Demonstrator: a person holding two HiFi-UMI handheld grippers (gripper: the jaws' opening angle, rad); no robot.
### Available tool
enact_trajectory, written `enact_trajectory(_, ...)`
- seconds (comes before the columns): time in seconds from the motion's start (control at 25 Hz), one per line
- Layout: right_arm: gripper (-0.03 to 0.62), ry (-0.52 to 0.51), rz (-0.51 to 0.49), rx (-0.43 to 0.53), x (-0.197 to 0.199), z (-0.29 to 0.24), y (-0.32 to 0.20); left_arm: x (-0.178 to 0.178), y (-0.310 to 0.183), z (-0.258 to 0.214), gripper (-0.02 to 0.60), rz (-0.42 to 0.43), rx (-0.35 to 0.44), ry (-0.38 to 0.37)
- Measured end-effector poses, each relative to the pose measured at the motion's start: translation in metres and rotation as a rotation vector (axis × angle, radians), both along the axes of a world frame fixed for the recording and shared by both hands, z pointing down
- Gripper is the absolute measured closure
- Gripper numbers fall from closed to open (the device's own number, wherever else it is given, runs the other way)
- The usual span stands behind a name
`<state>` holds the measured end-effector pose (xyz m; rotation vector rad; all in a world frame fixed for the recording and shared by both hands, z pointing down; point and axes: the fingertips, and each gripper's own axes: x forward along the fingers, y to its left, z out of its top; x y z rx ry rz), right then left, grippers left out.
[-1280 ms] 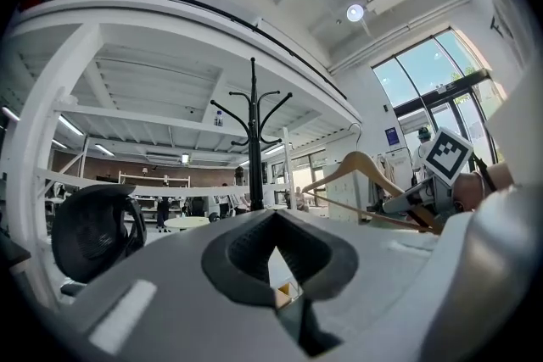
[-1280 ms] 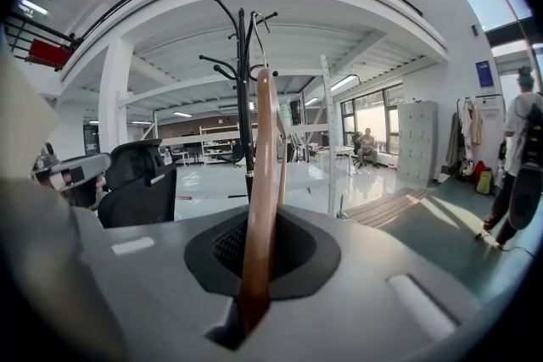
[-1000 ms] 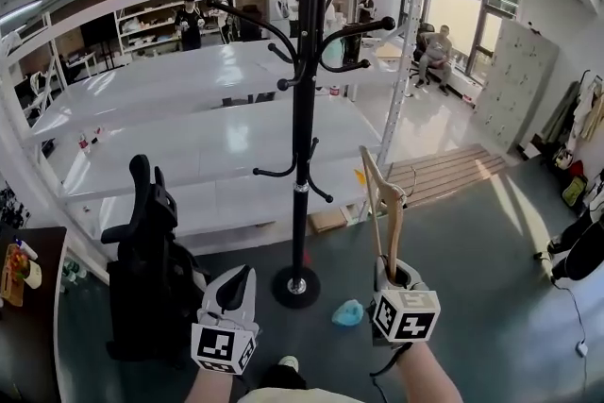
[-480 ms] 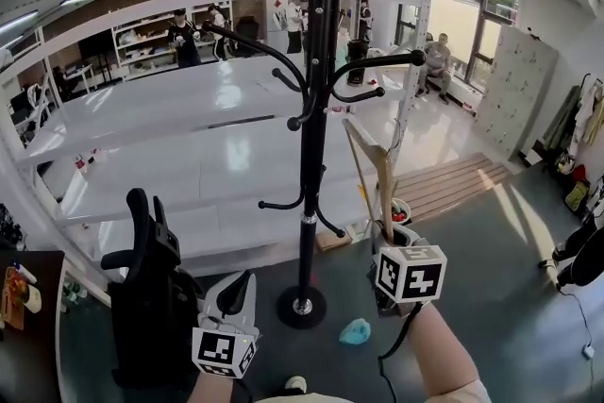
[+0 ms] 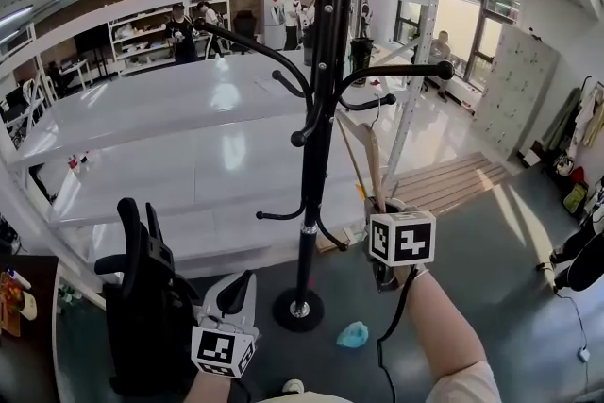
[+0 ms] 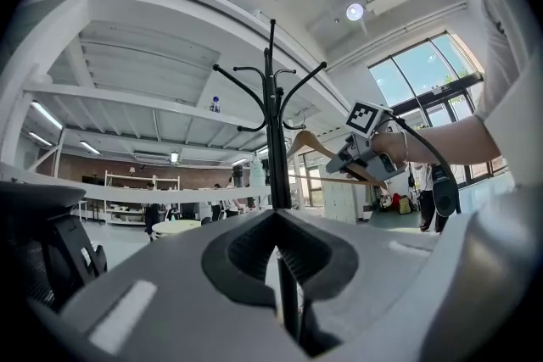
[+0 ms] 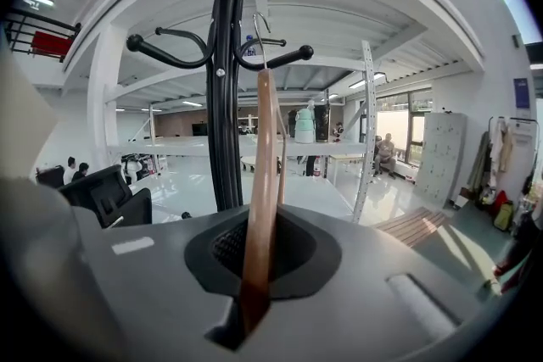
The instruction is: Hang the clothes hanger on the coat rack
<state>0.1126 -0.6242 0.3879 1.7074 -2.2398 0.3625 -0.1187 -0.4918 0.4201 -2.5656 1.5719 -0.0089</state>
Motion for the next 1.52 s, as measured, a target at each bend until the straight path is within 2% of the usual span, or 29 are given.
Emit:
enact_trajectory(0.2, 0.566, 0.037, -0.006, -0.016, -0.012, 0.020, -0.021, -0.004, -0.013, 0.010, 0.581, 0.000, -0.018, -0.010)
enact_trajectory(0.48, 0.566, 0.031, -0.017, -0.051, -0.016, 0.038, -0.041, -0.006, -0.026, 0.021, 0.581, -0.012, -0.044, -0.011)
enact_trajectory(0.8, 0.565, 0.001, -0.021, -0.017, -0.020, 0.043, -0.049, -0.013, -0.030, 0.029, 0.581, -0.027, -0.061, -0.011)
enact_trajectory(0.92, 0.555, -0.041, -0.037, 0.002, -0.021, 0.043, -0.048, -0.009, -0.030, 0.026, 0.581, -0.028, -0.064, -0.015)
enact_trajectory(1.0, 0.521, -0.082, -0.052, 0.024, -0.023, 0.041, -0.046, -0.007, -0.029, 0.026, 0.581, -0.028, -0.062, -0.019)
enact_trajectory(1.2, 0.348, -0.115, -0.058, 0.116, -0.022, 0.025, -0.033, -0.002, -0.021, 0.020, 0.581, -0.026, -0.049, -0.019)
enact_trajectory(1.28, 0.323, -0.117, -0.055, 0.152, -0.019, 0.016, -0.023, -0.001, -0.016, 0.016, 0.581, -0.024, -0.041, -0.018)
enact_trajectory(1.52, 0.315, -0.114, -0.058, 0.237, -0.004, -0.015, 0.022, 0.014, 0.007, 0.007, 0.581, -0.005, -0.022, -0.011)
